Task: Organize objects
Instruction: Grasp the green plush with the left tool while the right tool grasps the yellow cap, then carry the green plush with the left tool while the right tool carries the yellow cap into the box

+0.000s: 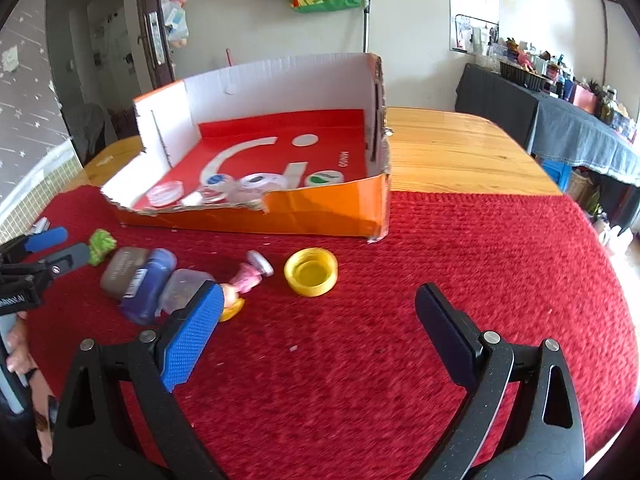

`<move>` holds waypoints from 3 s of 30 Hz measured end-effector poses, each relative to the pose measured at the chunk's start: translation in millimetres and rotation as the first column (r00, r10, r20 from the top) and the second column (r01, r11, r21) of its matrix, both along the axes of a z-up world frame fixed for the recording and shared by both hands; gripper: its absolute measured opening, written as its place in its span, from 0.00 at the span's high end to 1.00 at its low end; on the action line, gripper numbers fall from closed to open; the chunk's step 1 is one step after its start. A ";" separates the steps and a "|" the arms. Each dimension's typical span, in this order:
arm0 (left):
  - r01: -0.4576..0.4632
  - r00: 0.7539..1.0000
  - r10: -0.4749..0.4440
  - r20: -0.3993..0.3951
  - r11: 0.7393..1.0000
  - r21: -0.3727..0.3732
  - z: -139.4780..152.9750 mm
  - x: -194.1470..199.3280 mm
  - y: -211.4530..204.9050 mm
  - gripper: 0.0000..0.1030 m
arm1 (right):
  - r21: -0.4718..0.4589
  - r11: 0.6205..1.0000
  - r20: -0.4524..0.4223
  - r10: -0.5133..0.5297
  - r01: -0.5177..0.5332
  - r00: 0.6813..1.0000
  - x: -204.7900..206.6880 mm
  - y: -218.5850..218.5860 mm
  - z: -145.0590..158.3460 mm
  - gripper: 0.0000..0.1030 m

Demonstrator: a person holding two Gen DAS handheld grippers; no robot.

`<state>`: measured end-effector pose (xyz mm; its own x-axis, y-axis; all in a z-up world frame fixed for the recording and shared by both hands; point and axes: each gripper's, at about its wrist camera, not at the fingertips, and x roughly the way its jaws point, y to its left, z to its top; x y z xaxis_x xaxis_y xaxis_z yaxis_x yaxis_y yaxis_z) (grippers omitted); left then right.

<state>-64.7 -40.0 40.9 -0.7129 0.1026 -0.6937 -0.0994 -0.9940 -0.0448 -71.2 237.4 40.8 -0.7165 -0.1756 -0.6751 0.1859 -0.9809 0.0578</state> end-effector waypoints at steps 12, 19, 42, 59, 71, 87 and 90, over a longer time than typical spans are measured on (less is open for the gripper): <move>0.050 0.997 -0.048 0.067 0.998 -0.026 -12.1 -15.6 0.0 0.39 | 0.028 0.999 0.104 0.034 -0.037 0.994 -25.8 3.2 -11.1 0.15; 0.079 0.991 -0.078 0.107 0.997 0.001 -18.9 -22.0 2.5 0.55 | 0.019 0.998 0.129 0.059 -0.062 0.990 -32.7 -1.2 -13.4 0.32; 0.091 0.994 -0.093 0.049 0.995 0.029 1.2 -7.3 5.3 0.69 | -0.001 0.991 0.044 0.134 -0.134 0.990 -15.3 -8.4 7.4 0.72; 0.141 0.989 -0.139 -0.040 0.989 0.045 47.9 2.2 15.5 0.69 | -0.023 0.986 -0.038 0.166 -0.167 0.985 -2.1 -9.1 51.3 0.71; 0.208 0.978 -0.208 0.004 0.978 0.030 67.2 -60.8 41.8 0.69 | -0.056 0.972 -0.021 0.229 -0.230 0.973 -48.7 -21.4 78.6 0.71; 0.263 0.929 -0.256 0.266 0.965 0.013 20.4 -164.4 72.8 0.69 | 0.035 0.971 0.212 0.226 -0.238 0.951 -146.8 -43.1 23.1 0.71; 0.257 0.920 -0.256 0.296 0.966 0.034 13.9 -172.0 71.4 0.69 | 0.057 0.969 0.237 0.220 -0.239 0.946 -154.8 -45.6 18.0 0.71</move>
<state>-236.7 31.4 54.8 -0.4250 0.2503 -0.8699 -0.3342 -0.9365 -0.1062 -226.0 191.8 58.8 -0.4896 -0.2529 -0.8345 0.3980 -0.9163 0.0442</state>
